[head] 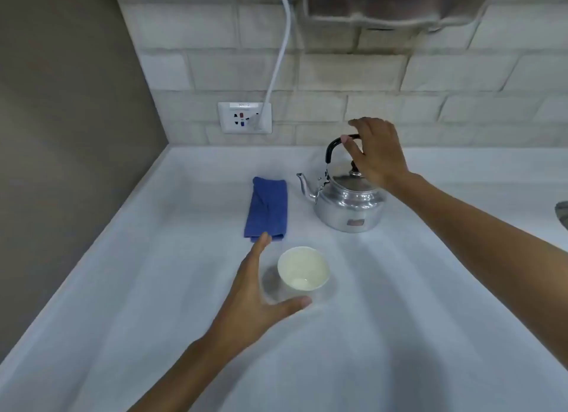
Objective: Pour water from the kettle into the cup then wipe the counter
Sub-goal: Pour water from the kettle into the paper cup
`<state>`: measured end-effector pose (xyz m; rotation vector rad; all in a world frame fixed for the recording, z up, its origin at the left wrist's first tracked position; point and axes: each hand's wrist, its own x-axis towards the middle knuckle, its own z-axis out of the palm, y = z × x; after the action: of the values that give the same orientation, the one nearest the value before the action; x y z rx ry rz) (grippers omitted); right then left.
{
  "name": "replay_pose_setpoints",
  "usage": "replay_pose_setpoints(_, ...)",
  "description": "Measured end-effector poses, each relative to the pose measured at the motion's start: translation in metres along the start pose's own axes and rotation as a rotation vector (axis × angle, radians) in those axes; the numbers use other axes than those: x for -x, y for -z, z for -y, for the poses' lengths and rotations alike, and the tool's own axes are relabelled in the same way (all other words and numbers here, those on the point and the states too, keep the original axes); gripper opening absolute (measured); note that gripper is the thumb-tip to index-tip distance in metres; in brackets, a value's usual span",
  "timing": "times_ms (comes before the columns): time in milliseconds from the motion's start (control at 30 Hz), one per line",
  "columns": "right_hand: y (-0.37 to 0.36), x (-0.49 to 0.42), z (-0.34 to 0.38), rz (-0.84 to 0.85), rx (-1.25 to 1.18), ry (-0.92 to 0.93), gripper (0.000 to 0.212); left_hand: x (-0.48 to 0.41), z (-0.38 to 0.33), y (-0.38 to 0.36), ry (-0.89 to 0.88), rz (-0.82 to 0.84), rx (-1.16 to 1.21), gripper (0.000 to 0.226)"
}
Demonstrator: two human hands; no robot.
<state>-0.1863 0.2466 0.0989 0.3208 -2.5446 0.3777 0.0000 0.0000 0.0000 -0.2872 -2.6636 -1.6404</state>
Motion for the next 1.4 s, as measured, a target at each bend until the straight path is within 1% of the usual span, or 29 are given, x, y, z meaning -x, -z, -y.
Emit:
replay_pose_setpoints(67,-0.004,-0.005,-0.003,0.026,-0.03,-0.055,0.041,-0.001,0.001,-0.006,0.055,0.034,0.041,0.104)
replay_pose_setpoints(133,-0.007,-0.011,-0.004,0.05,-0.076,-0.117,0.041,0.0,0.007,-0.014,0.062,0.06,0.046,0.101)
replay_pose_setpoints(200,-0.009,-0.018,-0.003,0.036,-0.072,-0.13,0.042,-0.005,0.008,-0.021,0.078,0.079,0.099,0.102)
replay_pose_setpoints(300,-0.008,-0.031,-0.003,0.04,-0.059,-0.137,0.05,-0.013,0.009,-0.029,0.075,0.081,0.153,0.098)
replay_pose_setpoints(400,-0.011,-0.041,-0.004,0.11,-0.066,-0.187,0.053,-0.02,0.01,-0.037,0.074,0.065,0.172,0.09)
replay_pose_setpoints(500,-0.018,-0.044,-0.005,0.188,0.001,-0.215,0.054,-0.025,0.012,-0.041,0.077,0.029,0.161,0.081)
replay_pose_setpoints(733,-0.015,-0.045,-0.001,0.164,-0.031,-0.281,0.057,-0.035,0.014,-0.042,0.093,-0.051,0.175,0.072)
replay_pose_setpoints(900,-0.006,-0.039,0.006,0.136,-0.046,-0.327,0.045,-0.035,0.017,-0.044,0.091,-0.079,0.189,0.073)
replay_pose_setpoints(1000,0.003,-0.031,0.007,0.095,-0.061,-0.312,0.046,-0.036,0.016,-0.045,0.093,-0.106,0.204,0.078)
replay_pose_setpoints(1167,0.034,-0.018,0.013,-0.013,-0.072,-0.204,0.043,-0.036,0.012,-0.05,0.117,-0.165,0.229,0.078)
replay_pose_setpoints(1400,0.072,0.009,0.032,-0.021,-0.05,-0.116,0.036,-0.034,0.006,-0.049,0.14,-0.169,0.223,0.072)
